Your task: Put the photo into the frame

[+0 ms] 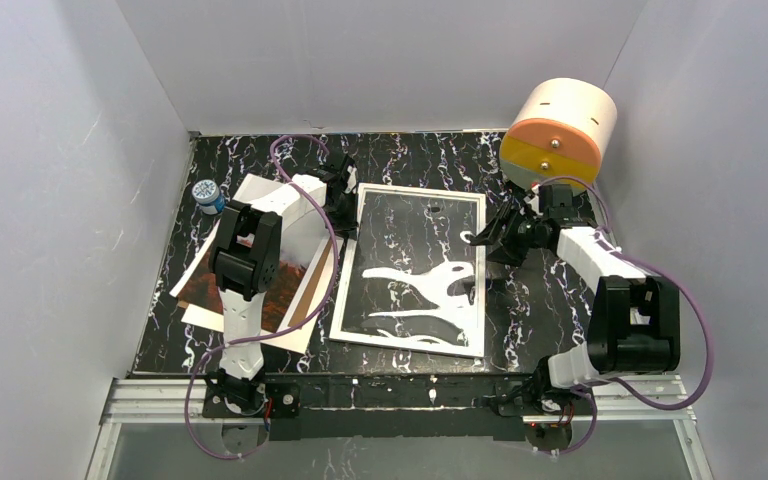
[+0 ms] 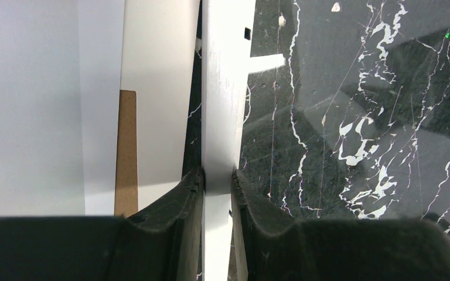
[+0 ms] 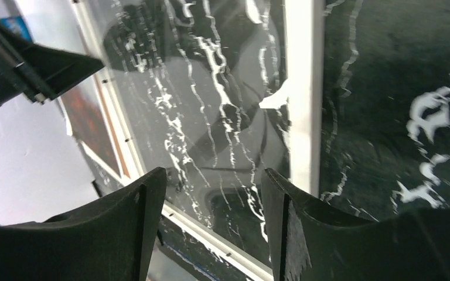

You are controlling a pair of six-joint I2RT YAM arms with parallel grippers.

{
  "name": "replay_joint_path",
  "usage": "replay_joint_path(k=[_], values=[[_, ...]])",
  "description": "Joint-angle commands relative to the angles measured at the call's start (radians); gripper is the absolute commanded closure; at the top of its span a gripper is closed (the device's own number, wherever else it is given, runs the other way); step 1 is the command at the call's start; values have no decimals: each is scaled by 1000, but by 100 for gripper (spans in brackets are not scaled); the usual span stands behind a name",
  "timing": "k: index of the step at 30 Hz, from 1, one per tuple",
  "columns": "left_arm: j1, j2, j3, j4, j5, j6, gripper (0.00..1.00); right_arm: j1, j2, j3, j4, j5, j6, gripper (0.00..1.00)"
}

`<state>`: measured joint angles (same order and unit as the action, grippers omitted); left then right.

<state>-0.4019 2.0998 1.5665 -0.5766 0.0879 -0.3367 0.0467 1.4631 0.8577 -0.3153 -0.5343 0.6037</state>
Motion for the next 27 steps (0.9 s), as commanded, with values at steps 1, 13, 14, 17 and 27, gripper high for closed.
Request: replay_joint_path(k=[1, 13, 14, 17, 27], values=[[6, 69, -38, -106, -112, 42, 93, -5, -52, 45, -105, 153, -25, 32], [5, 70, -34, -103, -88, 34, 92, 102, 42, 47, -16, 57, 12, 39], [6, 69, -34, -103, -88, 34, 92, 121, 52, 45, -15, 68, 12, 39], [6, 66, -38, -102, -88, 34, 92, 167, 100, 44, -10, 40, -3, 40], [6, 62, -37, -96, -54, 30, 91, 260, 164, 23, -87, -21, -59, 44]])
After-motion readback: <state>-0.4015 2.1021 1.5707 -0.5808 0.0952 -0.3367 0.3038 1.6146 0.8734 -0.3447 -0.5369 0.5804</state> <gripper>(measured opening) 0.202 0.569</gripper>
